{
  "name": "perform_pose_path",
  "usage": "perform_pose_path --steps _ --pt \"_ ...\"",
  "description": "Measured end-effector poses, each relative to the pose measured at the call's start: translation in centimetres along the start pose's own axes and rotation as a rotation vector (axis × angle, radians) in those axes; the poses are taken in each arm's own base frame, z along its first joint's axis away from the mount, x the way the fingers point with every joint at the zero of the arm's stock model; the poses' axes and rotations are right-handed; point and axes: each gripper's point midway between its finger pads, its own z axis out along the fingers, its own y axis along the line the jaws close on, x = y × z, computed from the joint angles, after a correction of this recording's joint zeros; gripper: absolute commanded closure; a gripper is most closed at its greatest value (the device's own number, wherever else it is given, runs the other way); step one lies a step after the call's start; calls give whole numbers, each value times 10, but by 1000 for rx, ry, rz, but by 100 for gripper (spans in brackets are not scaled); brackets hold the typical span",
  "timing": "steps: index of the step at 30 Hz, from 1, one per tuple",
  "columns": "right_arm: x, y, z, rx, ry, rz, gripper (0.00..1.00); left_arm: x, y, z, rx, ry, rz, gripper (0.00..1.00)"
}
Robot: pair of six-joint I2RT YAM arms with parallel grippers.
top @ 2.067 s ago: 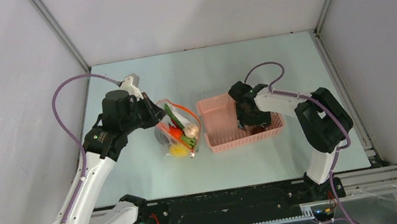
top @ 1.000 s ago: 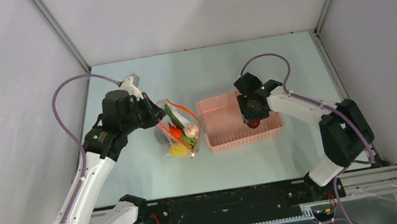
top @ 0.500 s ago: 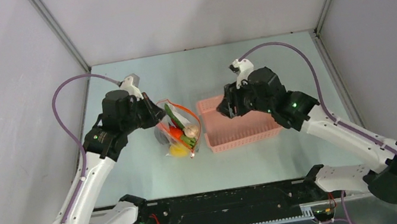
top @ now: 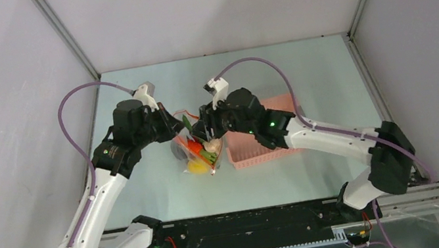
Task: Place the food in the zip-top bag and seal the zipper
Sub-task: Place the fake fruit in the zipper food storage bag.
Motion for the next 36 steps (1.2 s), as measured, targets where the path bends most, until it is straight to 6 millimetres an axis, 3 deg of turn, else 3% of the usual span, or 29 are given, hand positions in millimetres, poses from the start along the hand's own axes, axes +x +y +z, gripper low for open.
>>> perform_pose_path --steps 5,10,18,22,25,29,36 --pt "5 -28 25 170 12 66 80 0 0 0 3 2 0 98" --pt "5 -35 41 245 19 102 80 0 0 0 3 3 0 98" --pt "29 -31 51 376 73 70 78 3 3 -1 -12 11 -3 97" --pt "44 -16 51 356 110 62 72 2 3 -1 -9 9 -3 98" --pt "47 -10 53 349 121 63 54 2 3 -1 -10 10 -3 98" --pt "48 -16 56 377 131 72 30 1 4 0 -15 5 1 97" --pt "51 -30 49 427 161 47 6 0 7 0 -28 -3 3 97"
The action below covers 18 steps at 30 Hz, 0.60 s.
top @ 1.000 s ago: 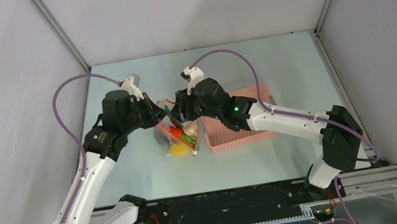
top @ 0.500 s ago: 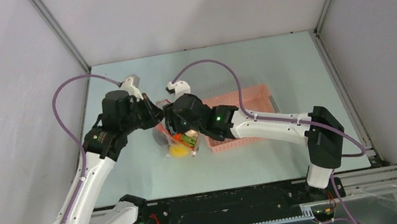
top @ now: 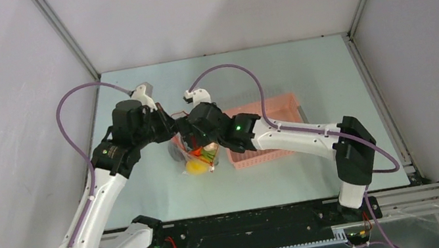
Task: Place the food in the zip-top bag and seal the zipper
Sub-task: Place the fake fruit in the zipper food storage bag.
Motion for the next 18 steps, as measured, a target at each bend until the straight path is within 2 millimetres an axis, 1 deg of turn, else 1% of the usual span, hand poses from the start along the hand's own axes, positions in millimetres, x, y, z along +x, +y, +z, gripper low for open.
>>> perform_pose_path --steps 3,6,8,11,14,16,18 --pt "1 -1 -4 -4 11 -41 3 0 1 0 -6 -2 -2 97" --pt "-5 6 -18 -54 1 -81 1 0 0 0 -4 -2 -2 97" --pt "-14 15 -36 -119 -36 -99 1 0 1 0 -6 -3 -8 97" --pt "-32 25 -74 -234 -134 -106 0 -1 2 0 -14 -6 -11 98" --pt "-44 27 -106 -322 -242 -98 1 -2 5 0 -36 -16 -26 98" --pt "-43 23 -117 -351 -280 -96 4 -5 12 0 -77 -33 -47 100" --pt "-32 17 -119 -364 -282 -105 7 -5 27 -3 -165 -57 -96 100"
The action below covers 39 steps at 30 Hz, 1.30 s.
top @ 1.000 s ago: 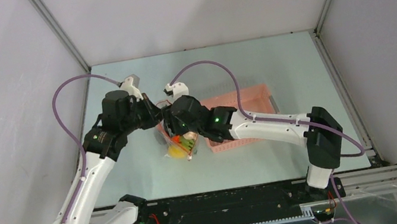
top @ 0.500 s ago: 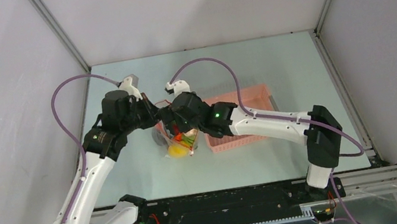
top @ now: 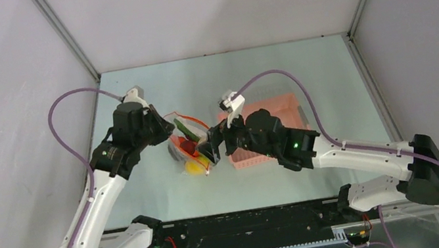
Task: Place the food in the zip-top bag and seal the zipper
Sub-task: Place the fake fruit in the zipper food storage bag, then adjust the zipper food storage bag at the center of the board.
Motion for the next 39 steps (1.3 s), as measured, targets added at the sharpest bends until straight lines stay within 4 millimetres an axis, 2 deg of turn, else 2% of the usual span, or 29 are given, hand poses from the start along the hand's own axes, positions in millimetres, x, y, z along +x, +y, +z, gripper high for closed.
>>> perform_pose_path --steps 3,8,11,16,21,27,34,39 --pt "26 -7 0 -2 32 -14 9 -1 15 -2 -92 -23 -57 100" --pt "89 -14 -5 -42 124 -80 12 -6 36 -14 -208 -88 -172 100" --pt "109 -11 -8 -109 137 -138 17 -12 40 -27 -223 -145 -230 100" --pt "120 -5 -10 -194 88 -233 18 -19 45 -41 -235 -208 -288 100" --pt "113 7 8 -234 -14 -312 19 -16 47 -40 -249 -199 -306 100" --pt "122 -6 34 -168 -71 -371 19 -13 47 -40 -254 -189 -309 100" --pt "121 -13 46 -131 -125 -359 20 -13 47 -41 -250 -192 -310 100" --pt "133 -18 54 -124 -119 -357 21 -14 46 -43 -244 -196 -311 100"
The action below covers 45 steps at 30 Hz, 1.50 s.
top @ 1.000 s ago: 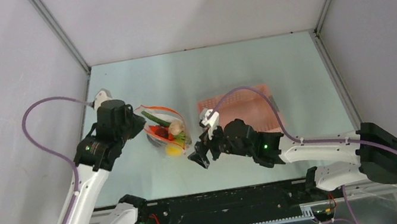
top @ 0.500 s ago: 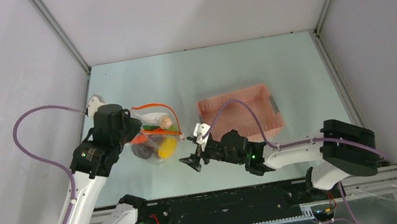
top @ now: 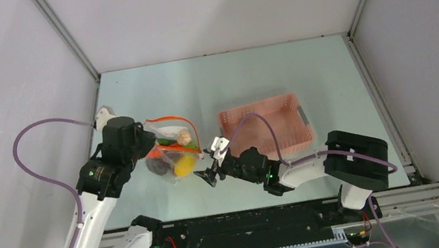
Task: Place the food in the zip-top bag and seal the zipper
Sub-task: Adjust the zipper food storage bag at the center of the board.
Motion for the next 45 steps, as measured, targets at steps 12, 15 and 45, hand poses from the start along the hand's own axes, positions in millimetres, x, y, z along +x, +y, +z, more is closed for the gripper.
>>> perform_pose_path --steps 12,15,45 --pt "7 -13 14 27 -71 9 23 -2 2 -8 12 -12 -15 100" --pt "3 -17 19 30 -97 17 30 -2 2 -9 15 -8 -19 100" --pt "-4 -4 29 -41 -119 59 100 -3 4 -19 43 -24 -69 100"
